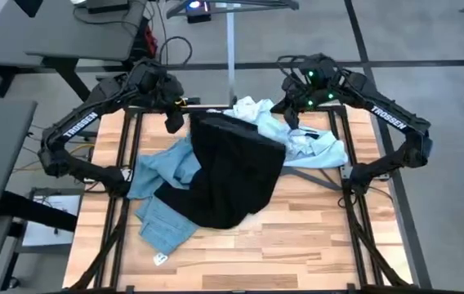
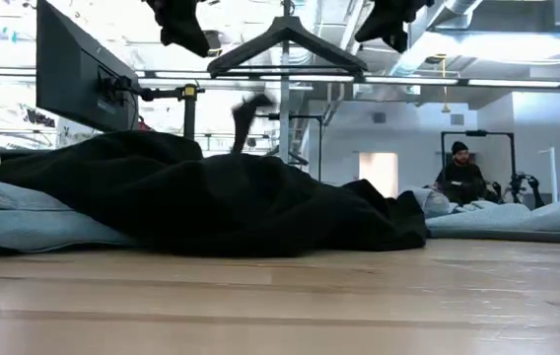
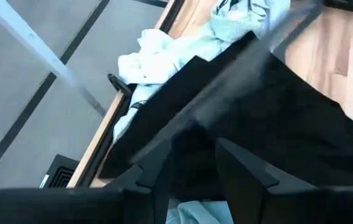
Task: Hang clothes
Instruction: Hang the grey hanger on the rack
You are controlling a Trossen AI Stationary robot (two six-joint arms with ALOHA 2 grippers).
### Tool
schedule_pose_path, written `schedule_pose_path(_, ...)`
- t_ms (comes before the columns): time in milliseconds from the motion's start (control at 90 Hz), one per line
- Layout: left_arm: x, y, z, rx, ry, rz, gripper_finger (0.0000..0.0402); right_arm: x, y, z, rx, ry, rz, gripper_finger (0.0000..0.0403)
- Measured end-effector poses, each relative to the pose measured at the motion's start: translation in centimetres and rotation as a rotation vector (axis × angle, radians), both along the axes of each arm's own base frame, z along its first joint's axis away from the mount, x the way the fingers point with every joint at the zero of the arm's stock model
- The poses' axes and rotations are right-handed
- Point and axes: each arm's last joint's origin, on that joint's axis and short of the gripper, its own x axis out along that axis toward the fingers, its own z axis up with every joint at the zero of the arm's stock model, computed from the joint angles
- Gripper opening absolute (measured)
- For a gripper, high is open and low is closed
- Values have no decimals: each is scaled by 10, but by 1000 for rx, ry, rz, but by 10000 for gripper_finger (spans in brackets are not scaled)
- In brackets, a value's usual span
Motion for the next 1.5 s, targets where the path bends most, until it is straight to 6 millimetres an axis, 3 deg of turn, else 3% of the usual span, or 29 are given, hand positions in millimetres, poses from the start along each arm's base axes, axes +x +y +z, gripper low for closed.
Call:
schedule_pose_path(167,0,0,-2,-8,14,2,106,2,8,-7,51,67,33,5)
schedule_pose_path(378,0,-2,-6,-48,43,-18,107,25,9,-43,161,255,-71,7)
schedule_pose_path(589,-4,-5,-10,-90,94,-29,107,59,41,-102,192,491,99,95)
schedule_pose_path(711,-5,-8,-12,-129,107,-51,107,80,58,-142,123,592,137,147)
schedule_pose_path(944,-2,-14,-12,-147,109,-99,107,114,62,-217,-38,743,78,199)
schedule_pose_path(1089,1,-19,-13,-147,114,-122,107,121,56,-253,49,841,40,195)
schedule_pose_path(1289,3,-22,-13,-145,116,-139,107,126,61,-280,46,923,64,161)
schedule_pose_path(1422,4,-24,-13,-155,115,-138,107,125,63,-271,37,936,91,66)
schedule_pose_path(1500,4,-25,-13,-157,114,-141,107,122,67,-255,46,942,107,67)
